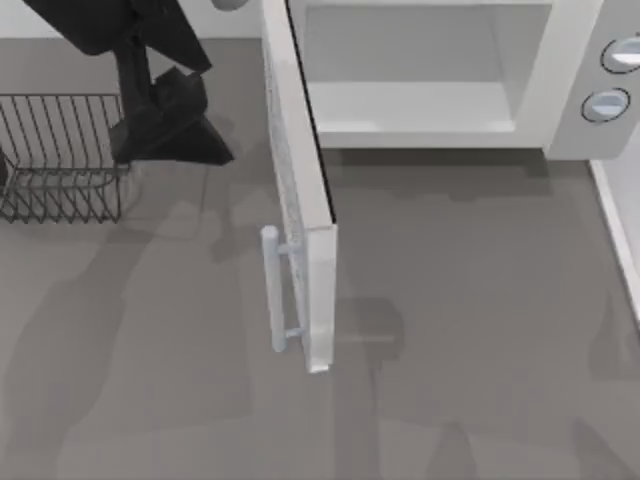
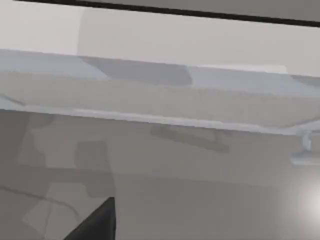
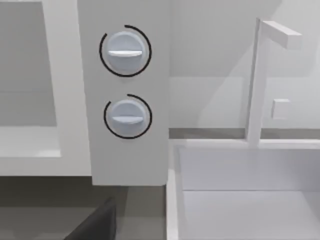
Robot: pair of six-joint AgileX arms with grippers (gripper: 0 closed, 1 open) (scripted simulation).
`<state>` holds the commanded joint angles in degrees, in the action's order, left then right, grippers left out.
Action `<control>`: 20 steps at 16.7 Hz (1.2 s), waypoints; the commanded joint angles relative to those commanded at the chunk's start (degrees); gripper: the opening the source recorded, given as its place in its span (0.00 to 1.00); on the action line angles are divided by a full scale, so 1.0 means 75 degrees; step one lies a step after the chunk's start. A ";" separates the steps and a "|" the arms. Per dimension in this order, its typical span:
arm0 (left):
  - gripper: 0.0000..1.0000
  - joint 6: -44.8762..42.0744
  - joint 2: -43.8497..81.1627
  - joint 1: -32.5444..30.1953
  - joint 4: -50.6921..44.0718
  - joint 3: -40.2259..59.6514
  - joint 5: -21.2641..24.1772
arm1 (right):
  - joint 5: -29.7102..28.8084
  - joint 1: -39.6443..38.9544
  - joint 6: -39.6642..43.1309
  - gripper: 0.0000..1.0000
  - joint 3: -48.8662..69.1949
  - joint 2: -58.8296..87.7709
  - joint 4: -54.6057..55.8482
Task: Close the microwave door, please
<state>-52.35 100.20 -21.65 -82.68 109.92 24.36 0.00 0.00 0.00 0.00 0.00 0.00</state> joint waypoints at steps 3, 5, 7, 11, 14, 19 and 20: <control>1.00 -0.0300 0.0475 -0.0092 -0.0350 0.0803 0.0152 | 0.0000 0.0000 0.0000 1.00 0.0000 0.0000 0.0000; 1.00 -0.0345 0.0540 -0.0105 -0.0397 0.0921 0.0174 | 0.0000 0.0000 0.0000 1.00 0.0000 0.0000 0.0000; 1.00 -0.0345 0.0540 -0.0105 -0.0397 0.0921 0.0174 | 0.0000 0.0000 0.0000 1.00 0.0000 0.0000 0.0000; 1.00 -0.0302 0.0515 -0.0130 -0.0255 0.0780 0.0159 | 0.0000 0.0000 0.0000 1.00 0.0000 0.0000 0.0000; 1.00 -0.0092 0.0489 -0.0353 0.0481 0.0085 0.0103 | 0.0000 0.0000 0.0000 1.00 0.0000 0.0000 0.0000; 1.00 0.0343 0.0458 -0.0768 0.2023 -0.1278 -0.0031 | 0.0000 0.0000 0.0000 1.00 0.0000 0.0000 0.0000; 1.00 0.0385 0.0453 -0.0807 0.2131 -0.1385 -0.0044 | 0.0000 0.0000 0.0000 1.00 0.0000 0.0000 0.0000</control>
<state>-49.46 103.60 -27.71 -66.69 99.53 24.03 0.00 0.00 0.00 0.00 0.00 0.00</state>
